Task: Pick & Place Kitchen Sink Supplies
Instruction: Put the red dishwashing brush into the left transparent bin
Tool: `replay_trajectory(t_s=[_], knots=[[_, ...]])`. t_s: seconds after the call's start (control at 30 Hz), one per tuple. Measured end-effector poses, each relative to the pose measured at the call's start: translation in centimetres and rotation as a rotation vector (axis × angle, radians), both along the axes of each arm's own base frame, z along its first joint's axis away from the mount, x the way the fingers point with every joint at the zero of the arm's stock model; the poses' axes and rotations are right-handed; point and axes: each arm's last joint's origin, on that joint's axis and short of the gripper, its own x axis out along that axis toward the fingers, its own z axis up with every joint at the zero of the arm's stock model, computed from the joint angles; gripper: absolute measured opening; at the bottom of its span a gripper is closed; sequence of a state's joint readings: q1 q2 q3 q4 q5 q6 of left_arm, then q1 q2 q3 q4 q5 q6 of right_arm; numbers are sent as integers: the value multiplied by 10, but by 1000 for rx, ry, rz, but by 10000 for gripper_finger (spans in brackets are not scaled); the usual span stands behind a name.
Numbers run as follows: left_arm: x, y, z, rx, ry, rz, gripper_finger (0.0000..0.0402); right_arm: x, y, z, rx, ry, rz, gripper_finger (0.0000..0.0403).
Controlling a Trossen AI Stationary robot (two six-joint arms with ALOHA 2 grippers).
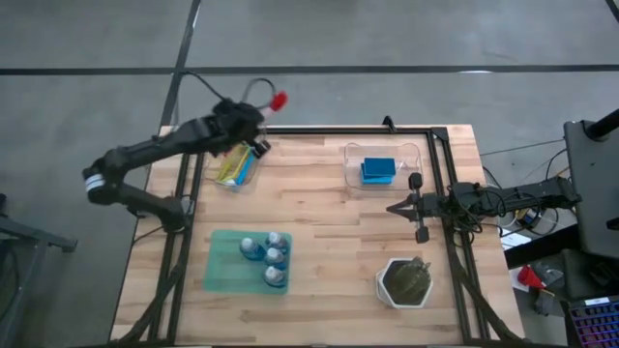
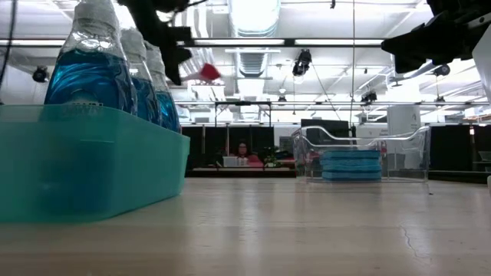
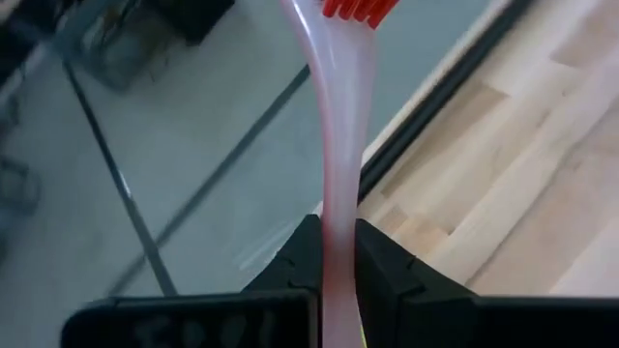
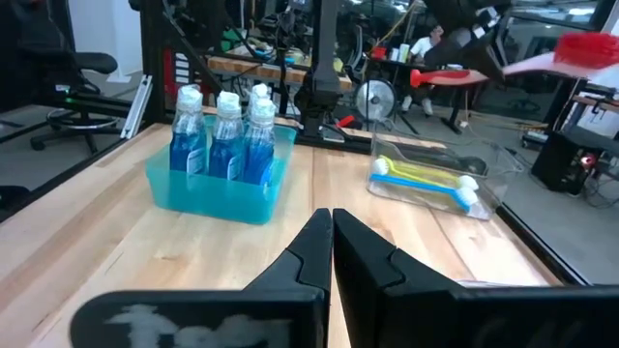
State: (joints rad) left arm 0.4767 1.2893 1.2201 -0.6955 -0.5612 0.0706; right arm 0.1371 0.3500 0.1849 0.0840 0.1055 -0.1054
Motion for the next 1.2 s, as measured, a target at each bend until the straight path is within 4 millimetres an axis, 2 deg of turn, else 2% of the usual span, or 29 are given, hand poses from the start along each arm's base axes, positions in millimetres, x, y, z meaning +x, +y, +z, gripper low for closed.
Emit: replay_trajectory(t_s=[0.1, 0.2, 0.4, 0.77, 0.97, 1.2], knots=[[-23, 5, 1, -48, -65, 53, 37, 0, 0, 0, -2, 0, 0, 8], [-40, 13, -11, -104, -90, 64, 45, 0, 0, 0, -1, 0, 0, 8], [-58, 28, -56, -178, -97, 99, 28, 0, 0, 0, -2, 0, 0, 8], [-75, 17, -141, -262, 39, 95, 43, 0, 0, 0, 0, 0, 0, 8], [-74, 18, -146, -261, -17, 138, 45, 0, 0, 0, 0, 0, 0, 8], [-74, 19, -142, -259, -44, 164, 110, 0, 0, 0, -1, 0, 0, 8]])
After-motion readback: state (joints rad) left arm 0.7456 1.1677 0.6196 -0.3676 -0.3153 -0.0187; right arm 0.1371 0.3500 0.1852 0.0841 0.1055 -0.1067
